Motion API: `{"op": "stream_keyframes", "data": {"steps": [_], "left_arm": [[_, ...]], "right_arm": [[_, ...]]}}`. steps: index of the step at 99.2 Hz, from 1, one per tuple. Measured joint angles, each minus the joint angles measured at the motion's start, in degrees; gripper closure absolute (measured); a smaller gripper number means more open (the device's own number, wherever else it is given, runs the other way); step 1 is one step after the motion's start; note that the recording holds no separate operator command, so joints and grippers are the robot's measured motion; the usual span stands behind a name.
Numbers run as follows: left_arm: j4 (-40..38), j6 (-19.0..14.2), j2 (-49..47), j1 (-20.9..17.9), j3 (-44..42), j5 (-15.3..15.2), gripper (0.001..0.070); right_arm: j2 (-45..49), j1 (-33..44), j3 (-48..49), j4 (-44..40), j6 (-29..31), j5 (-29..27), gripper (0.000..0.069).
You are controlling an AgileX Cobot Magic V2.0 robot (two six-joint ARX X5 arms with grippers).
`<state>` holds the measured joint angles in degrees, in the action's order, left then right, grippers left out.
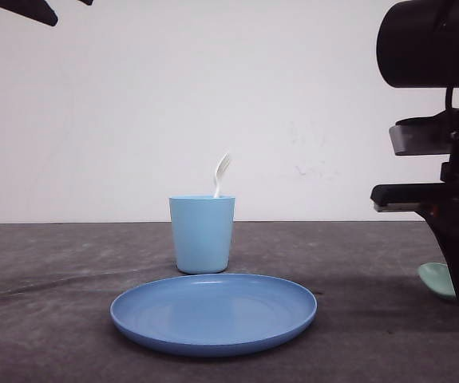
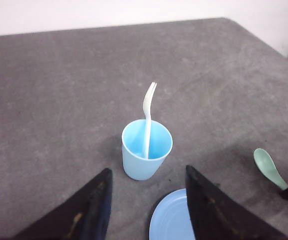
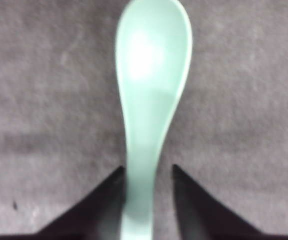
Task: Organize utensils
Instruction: 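Lower the right gripper onto the mint-green spoon and grasp its handle, then lift the spoon with the right gripper and move it over the cup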
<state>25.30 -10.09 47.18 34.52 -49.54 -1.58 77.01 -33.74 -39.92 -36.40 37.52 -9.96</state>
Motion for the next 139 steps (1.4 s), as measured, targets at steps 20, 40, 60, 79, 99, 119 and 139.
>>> {"op": "stream_keyframes", "data": {"steps": [20, 40, 60, 79, 99, 119, 139], "left_arm": [[0.9, 0.0, 0.0, 0.0, 0.0, 0.0, 0.0436], [1.2, 0.0, 0.0, 0.0, 0.0, 0.0, 0.0436], [1.5, 0.0, 0.0, 0.0, 0.0, 0.0, 0.0436], [1.5, 0.0, 0.0, 0.0, 0.0, 0.0, 0.0436], [1.5, 0.0, 0.0, 0.0, 0.0, 0.0, 0.0436], [1.5, -0.7, 0.0, 0.0, 0.0, 0.0, 0.0436], [1.5, -1.4, 0.0, 0.0, 0.0, 0.0, 0.0436]], "right_arm": [[0.0, 0.0, 0.0, 0.0, 0.3, -0.3, 0.0613], [0.0, 0.0, 0.0, 0.0, 0.3, -0.3, 0.0615], [-2.4, -0.1, -1.8, -1.3, -1.3, -0.4, 0.0615], [-8.5, -3.2, -11.1, 4.7, -4.0, -3.6, 0.0616], [-8.7, -7.8, -16.7, 20.2, -11.4, -3.6, 0.0616], [-2.0, -11.0, -16.7, 36.2, -17.8, -3.6, 0.0616], [8.5, -11.3, -16.7, 48.3, -23.5, -3.5, 0.0616]]}}
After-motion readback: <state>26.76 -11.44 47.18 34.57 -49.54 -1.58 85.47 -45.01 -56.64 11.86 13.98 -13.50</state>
